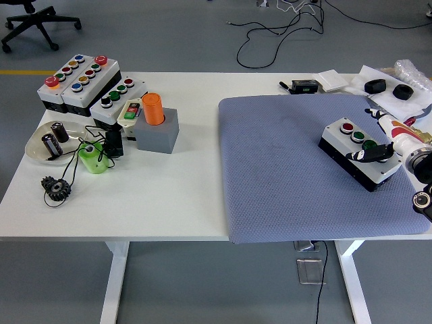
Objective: Pick up the button,place it on the desk,press the button,press the button
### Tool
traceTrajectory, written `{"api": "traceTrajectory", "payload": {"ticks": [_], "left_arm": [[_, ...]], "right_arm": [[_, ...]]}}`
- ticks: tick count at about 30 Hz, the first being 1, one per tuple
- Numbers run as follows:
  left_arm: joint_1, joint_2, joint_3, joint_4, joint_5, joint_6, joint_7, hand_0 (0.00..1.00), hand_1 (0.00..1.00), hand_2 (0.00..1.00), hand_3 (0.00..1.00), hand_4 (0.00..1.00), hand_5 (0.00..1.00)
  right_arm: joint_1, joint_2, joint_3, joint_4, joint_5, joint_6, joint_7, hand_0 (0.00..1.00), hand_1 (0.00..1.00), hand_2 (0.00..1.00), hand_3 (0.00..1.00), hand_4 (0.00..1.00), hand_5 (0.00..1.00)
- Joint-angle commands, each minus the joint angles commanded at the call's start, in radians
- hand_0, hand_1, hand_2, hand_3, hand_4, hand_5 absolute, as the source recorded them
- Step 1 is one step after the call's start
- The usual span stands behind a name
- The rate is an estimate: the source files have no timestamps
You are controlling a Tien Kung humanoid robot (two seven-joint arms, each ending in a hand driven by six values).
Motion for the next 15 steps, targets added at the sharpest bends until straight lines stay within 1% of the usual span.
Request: {"api": "traceTrajectory", "payload": {"ticks": [2,8,12,13,15], "left_arm": [[0.000,0.000,0.001,0.000,-0.001,0.000,0.000,0.599,0.517,0.491,0.449,0.280,0.974],[0.004,0.001,0.007,0.001,-0.005,0.001,0.000,0.601,0.517,0.488,0.448,0.281,0.974],[0.006,0.000,0.013,0.001,-0.007,0.000,0.001,0.601,0.517,0.488,0.448,0.281,0.974],[0.007,0.001,0.012,0.000,-0.005,0.000,0.001,0.601,0.516,0.488,0.447,0.280,0.973],[0.007,0.001,0.013,0.000,-0.006,0.000,0.000,0.601,0.516,0.488,0.447,0.280,0.973]], "right_arm": [[0.004,0.004,-0.002,-0.005,0.001,0.002,-0.002,0.947,0.932,0.979,0.998,0.982,0.232],[0.038,0.037,-0.024,-0.058,0.009,0.013,-0.014,0.941,0.930,0.979,0.998,0.975,0.242],[0.068,0.066,-0.040,-0.121,0.014,0.023,-0.028,0.941,0.930,0.979,0.998,0.975,0.242],[0.076,0.074,-0.043,-0.137,0.011,0.026,-0.033,0.914,0.887,0.965,0.981,0.974,0.244],[0.093,0.089,-0.050,-0.165,-0.002,0.030,-0.048,0.914,0.887,0.965,0.981,0.974,0.244]]}}
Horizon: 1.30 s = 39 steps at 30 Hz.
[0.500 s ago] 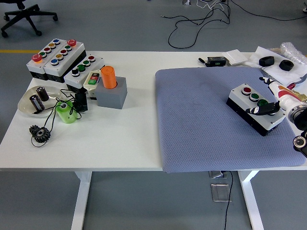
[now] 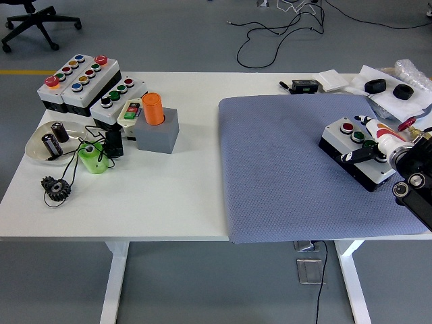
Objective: Pick up the button,place it on the desk,press the button,press the button
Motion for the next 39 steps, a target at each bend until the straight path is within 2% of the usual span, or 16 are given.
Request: {"api": "traceTrajectory", "payload": {"ticks": [3,4,9,10,15,16,21,22,27,28,29,33,34,35,37,39], "left_arm": [[-0.001,0.001,-0.003,0.000,0.002,0.000,0.000,0.601,0.516,0.488,0.447,0.280,0.973],[-0.001,0.001,-0.006,0.000,0.003,0.000,-0.001,0.600,0.516,0.487,0.447,0.282,0.972],[-0.003,0.001,-0.011,0.000,0.004,0.002,-0.002,0.600,0.516,0.487,0.447,0.282,0.972],[-0.004,0.001,-0.012,0.000,0.005,0.002,-0.002,0.601,0.514,0.486,0.444,0.281,0.970],[-0.005,0.001,-0.014,0.000,0.004,0.003,-0.004,0.601,0.514,0.486,0.444,0.281,0.970],[-0.005,0.001,-0.015,0.000,0.004,0.003,-0.003,0.601,0.514,0.486,0.442,0.281,0.970],[-0.006,0.001,-0.018,0.000,0.005,0.003,-0.004,0.601,0.514,0.486,0.442,0.281,0.970],[-0.007,0.001,-0.018,0.000,0.006,0.003,-0.004,0.602,0.514,0.486,0.441,0.281,0.969],[-0.008,0.001,-0.021,0.001,0.006,0.003,-0.004,0.602,0.514,0.486,0.441,0.281,0.969],[-0.009,0.001,-0.022,0.001,0.008,0.003,-0.004,0.601,0.513,0.486,0.441,0.282,0.968],[-0.009,0.001,-0.023,0.001,0.009,0.003,-0.004,0.601,0.513,0.486,0.441,0.282,0.968],[-0.009,0.001,-0.027,0.001,0.009,0.004,-0.005,0.601,0.513,0.486,0.441,0.282,0.968],[-0.009,0.001,-0.027,0.001,0.009,0.004,-0.005,0.601,0.515,0.485,0.441,0.282,0.967],[-0.009,0.001,-0.027,0.001,0.008,0.004,-0.006,0.601,0.515,0.485,0.441,0.282,0.967],[-0.010,0.001,-0.022,0.001,0.005,0.004,-0.005,0.601,0.515,0.485,0.441,0.282,0.967],[-0.011,0.002,-0.021,0.001,0.007,0.003,-0.004,0.601,0.515,0.485,0.441,0.282,0.967]], "right_arm": [[0.028,0.021,-0.014,-0.047,-0.026,0.014,-0.023,0.914,0.887,0.965,0.981,0.974,0.244],[0.038,0.028,-0.022,-0.064,-0.037,0.019,-0.029,0.856,0.769,0.806,0.889,0.971,0.244],[0.075,0.052,-0.056,-0.120,-0.086,0.042,-0.048,0.856,0.769,0.806,0.889,0.971,0.244],[0.081,0.055,-0.064,-0.131,-0.099,0.050,-0.052,0.719,0.623,0.614,0.817,0.967,0.235],[0.108,0.063,-0.104,-0.170,-0.166,0.096,-0.068,0.719,0.623,0.614,0.817,0.967,0.235],[0.111,0.063,-0.110,-0.174,-0.177,0.096,-0.071,0.536,0.454,0.462,0.663,0.947,0.209],[0.114,0.054,-0.134,-0.180,-0.212,0.089,-0.080,0.536,0.454,0.462,0.663,0.947,0.209],[0.113,0.050,-0.136,-0.177,-0.220,0.085,-0.083,0.192,0.155,0.294,0.399,0.754,0.015],[0.098,0.017,-0.134,-0.132,-0.233,0.022,-0.087,0.192,0.155,0.294,0.399,0.754,0.015],[0.091,-0.001,-0.134,-0.108,-0.227,-0.001,-0.076,0.101,0.097,0.245,0.371,0.657,0.002],[0.089,-0.006,-0.135,-0.100,-0.226,-0.008,-0.074,0.101,0.097,0.245,0.371,0.657,0.002],[0.067,-0.074,-0.161,-0.005,-0.197,-0.085,-0.003,0.101,0.097,0.245,0.371,0.657,0.002],[0.067,-0.078,-0.163,0.003,-0.195,-0.090,0.003,0.083,0.071,0.231,0.347,0.580,0.002],[0.064,-0.104,-0.186,0.032,-0.178,-0.106,0.032,0.083,0.071,0.231,0.347,0.580,0.002],[0.069,-0.159,-0.245,0.116,-0.156,-0.095,0.119,0.083,0.071,0.231,0.347,0.580,0.002],[0.078,-0.188,-0.288,0.173,-0.167,-0.064,0.197,0.083,0.071,0.231,0.347,0.580,0.002]]}}
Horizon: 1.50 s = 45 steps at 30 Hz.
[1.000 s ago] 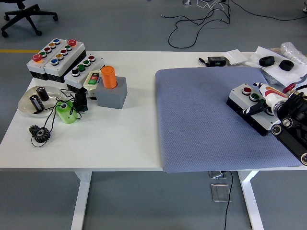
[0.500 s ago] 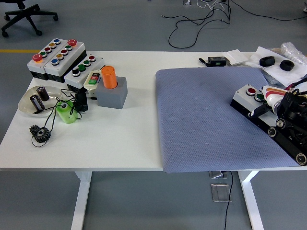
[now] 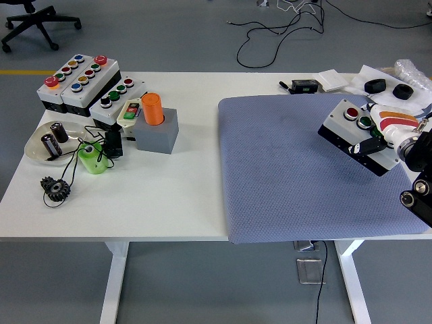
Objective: Pick up the button,place it on the desk,press the button,press the button
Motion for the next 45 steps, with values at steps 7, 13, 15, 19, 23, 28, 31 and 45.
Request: {"api": "traceTrajectory", "payload": {"ticks": [7,13,15,19,23,28,31,45], "left_arm": [[-0.001,0.000,-0.001,0.001,-0.001,0.001,0.000,0.600,0.513,0.485,0.439,0.282,0.966],[0.000,-0.001,0.000,0.001,-0.004,0.002,-0.001,0.600,0.514,0.486,0.440,0.281,0.966],[0.001,-0.002,0.002,0.001,-0.004,0.001,-0.001,0.600,0.514,0.486,0.440,0.281,0.966],[0.003,-0.003,0.010,0.001,-0.008,0.001,0.000,0.600,0.515,0.486,0.440,0.280,0.966],[0.004,-0.003,0.017,0.002,-0.010,0.000,0.001,0.600,0.515,0.486,0.440,0.280,0.966],[0.006,-0.004,0.021,0.002,-0.014,0.001,0.001,0.601,0.515,0.486,0.439,0.281,0.969],[0.008,-0.004,0.023,0.002,-0.016,0.001,0.001,0.601,0.517,0.486,0.440,0.280,0.969],[0.008,-0.001,0.016,0.001,-0.009,-0.001,0.000,0.601,0.514,0.486,0.439,0.278,0.966]], "right_arm": [[0.026,-0.035,-0.088,0.068,-0.104,0.046,0.295,0.070,0.068,0.213,0.328,0.599,0.044],[0.035,-0.041,-0.104,0.075,-0.128,0.051,0.345,0.066,0.065,0.212,0.334,0.610,0.037],[0.035,-0.039,-0.108,0.076,-0.122,0.056,0.342,0.066,0.065,0.212,0.334,0.610,0.037],[0.024,-0.028,-0.108,0.076,-0.127,0.063,0.336,0.075,0.069,0.219,0.345,0.618,0.039],[0.020,-0.022,-0.121,0.072,-0.140,0.064,0.326,0.075,0.069,0.219,0.345,0.618,0.039],[0.012,-0.018,-0.118,0.067,-0.162,0.077,0.316,0.096,0.083,0.238,0.369,0.640,0.051],[0.009,-0.016,-0.119,0.070,-0.169,0.080,0.317,0.169,0.116,0.279,0.425,0.673,0.068],[-0.002,-0.015,-0.117,0.067,-0.245,0.104,0.301,0.439,0.369,0.479,0.784,0.887,0.193]]}}
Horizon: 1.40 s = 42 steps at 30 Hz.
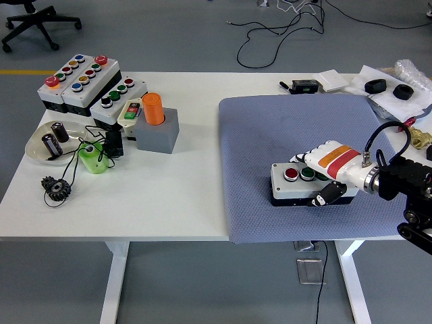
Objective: Pick up the button,place it on the desk,press the button,press the button
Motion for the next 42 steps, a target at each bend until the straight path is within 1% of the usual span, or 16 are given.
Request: {"api": "traceTrajectory", "payload": {"ticks": [3,4,9,10,15,16,19,26,30,32,33,34,37,39,40,42], "left_arm": [[-0.002,0.000,-0.004,0.000,0.002,0.000,0.000,0.601,0.514,0.486,0.439,0.278,0.966],[-0.003,0.000,-0.004,0.000,0.003,0.000,0.000,0.600,0.514,0.485,0.439,0.280,0.968],[-0.004,0.000,-0.006,0.000,0.002,0.001,0.000,0.600,0.514,0.485,0.439,0.280,0.968],[-0.005,0.000,-0.006,0.000,0.003,0.001,0.000,0.600,0.514,0.486,0.438,0.278,0.965],[-0.006,0.000,-0.006,0.000,0.002,0.000,0.000,0.600,0.514,0.486,0.438,0.278,0.965],[-0.006,0.000,-0.006,0.000,0.002,0.000,0.000,0.600,0.513,0.485,0.439,0.279,0.966],[-0.006,0.000,-0.006,0.000,0.003,0.000,0.000,0.600,0.513,0.485,0.439,0.279,0.966],[-0.006,0.000,-0.006,0.000,0.002,0.000,-0.001,0.601,0.514,0.485,0.440,0.280,0.968],[-0.006,0.000,-0.011,0.000,0.005,0.001,-0.001,0.600,0.514,0.485,0.440,0.279,0.967],[-0.007,0.001,-0.012,0.000,0.006,0.002,-0.002,0.600,0.514,0.485,0.440,0.279,0.967],[-0.007,0.001,-0.012,0.000,0.007,0.002,-0.002,0.600,0.514,0.485,0.440,0.279,0.967],[-0.008,0.001,-0.013,0.000,0.007,0.002,-0.002,0.600,0.515,0.487,0.441,0.279,0.967],[-0.009,0.001,-0.015,0.000,0.007,0.003,-0.003,0.600,0.515,0.487,0.441,0.279,0.967],[-0.009,0.000,-0.011,0.000,0.005,0.004,-0.003,0.600,0.515,0.487,0.441,0.279,0.967],[-0.009,0.000,-0.010,0.000,0.004,0.004,-0.003,0.601,0.515,0.486,0.441,0.279,0.968],[-0.008,0.000,-0.009,0.001,0.005,0.004,-0.003,0.601,0.515,0.486,0.441,0.279,0.968]], "right_arm": [[-0.003,-0.001,0.007,-0.001,0.003,0.023,0.000,0.439,0.369,0.479,0.784,0.887,0.193],[-0.003,-0.002,0.008,-0.001,0.004,0.025,0.003,0.683,0.580,0.751,0.998,0.979,0.271],[-0.006,-0.005,0.014,-0.002,0.044,0.047,0.034,0.683,0.580,0.751,0.998,0.979,0.271],[-0.007,-0.006,0.015,-0.002,0.052,0.054,0.035,0.858,0.804,0.948,0.998,0.998,0.301],[-0.014,-0.013,0.025,0.003,0.085,0.071,0.037,0.858,0.804,0.948,0.998,0.998,0.301],[-0.015,-0.016,0.029,0.007,0.093,0.081,0.035,0.891,0.855,0.986,0.998,0.998,0.304],[-0.018,-0.021,0.038,0.017,0.108,0.090,0.034,0.891,0.855,0.986,0.998,0.998,0.304],[-0.039,-0.047,0.093,0.067,0.139,0.114,0.033,0.910,0.877,0.998,0.998,0.998,0.310],[-0.078,-0.079,0.166,0.137,0.151,0.086,0.038,0.918,0.880,0.989,0.998,0.998,0.311],[-0.116,-0.111,0.232,0.205,0.175,0.017,0.038,0.918,0.880,0.989,0.998,0.998,0.311],[-0.123,-0.117,0.252,0.226,0.180,-0.012,0.037,0.918,0.880,0.989,0.998,0.998,0.311],[-0.132,-0.125,0.265,0.242,0.189,-0.037,0.034,0.632,0.517,0.546,0.899,0.820,0.157],[-0.178,-0.152,0.336,0.317,0.253,-0.159,0.044,0.632,0.517,0.546,0.899,0.820,0.157],[-0.198,-0.162,0.361,0.348,0.306,-0.214,0.038,0.632,0.517,0.546,0.899,0.820,0.157],[-0.202,-0.164,0.365,0.355,0.327,-0.226,0.036,0.418,0.125,0.269,0.659,0.510,0.002],[-0.224,-0.178,0.367,0.377,0.390,-0.184,0.009,0.418,0.125,0.269,0.659,0.510,0.002]]}}
